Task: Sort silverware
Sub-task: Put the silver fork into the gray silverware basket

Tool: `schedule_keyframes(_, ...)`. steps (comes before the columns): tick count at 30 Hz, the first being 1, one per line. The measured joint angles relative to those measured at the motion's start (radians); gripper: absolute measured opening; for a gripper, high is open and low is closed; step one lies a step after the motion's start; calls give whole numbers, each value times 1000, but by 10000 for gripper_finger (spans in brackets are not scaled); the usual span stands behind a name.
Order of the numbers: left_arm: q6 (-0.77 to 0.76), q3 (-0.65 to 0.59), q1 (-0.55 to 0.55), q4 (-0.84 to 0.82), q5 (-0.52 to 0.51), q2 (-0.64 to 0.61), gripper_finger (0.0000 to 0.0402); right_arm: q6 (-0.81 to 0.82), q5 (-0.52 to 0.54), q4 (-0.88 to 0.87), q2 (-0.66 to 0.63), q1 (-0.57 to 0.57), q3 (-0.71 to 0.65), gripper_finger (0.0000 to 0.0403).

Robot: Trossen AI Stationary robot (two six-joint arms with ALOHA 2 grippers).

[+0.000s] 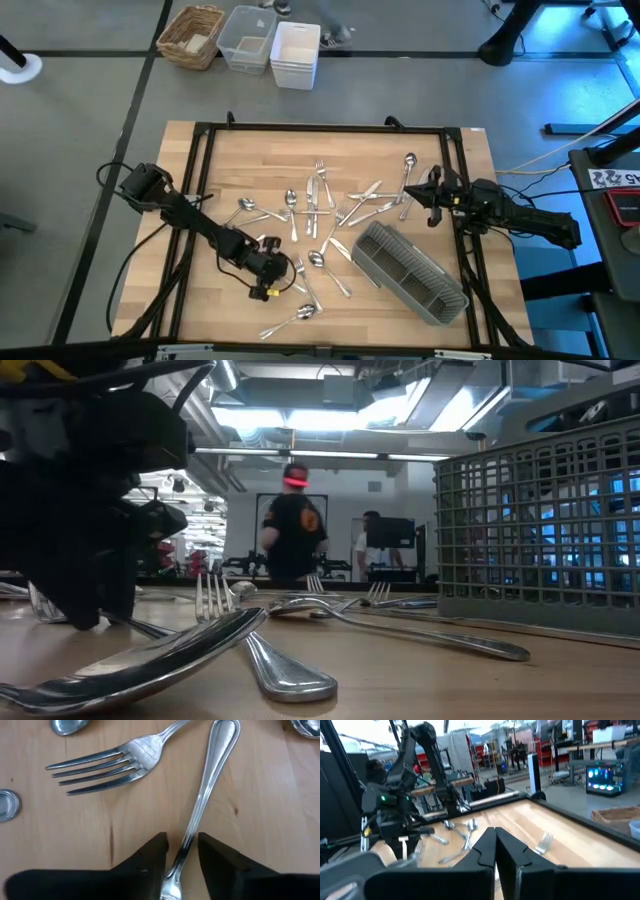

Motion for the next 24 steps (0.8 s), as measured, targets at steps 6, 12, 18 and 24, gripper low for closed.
schedule_keyframes(6, -10, 0, 1, 0, -5, -1, 11, 54, 1, 94, 0, 0, 1, 8)
schedule_keyframes(12, -21, 10, 1, -10, -15, 1, 14, 78, 3, 25, 0, 0, 64, 8)
schedule_keyframes(18, 15, 58, 2, -10, -16, 7, 9, 76, 3, -58, 0, 0, 143, 8)
schedule_keyframes(24, 17, 122, 0, -59, -16, 6, 6, 75, 3, -84, 0, 0, 173, 8)
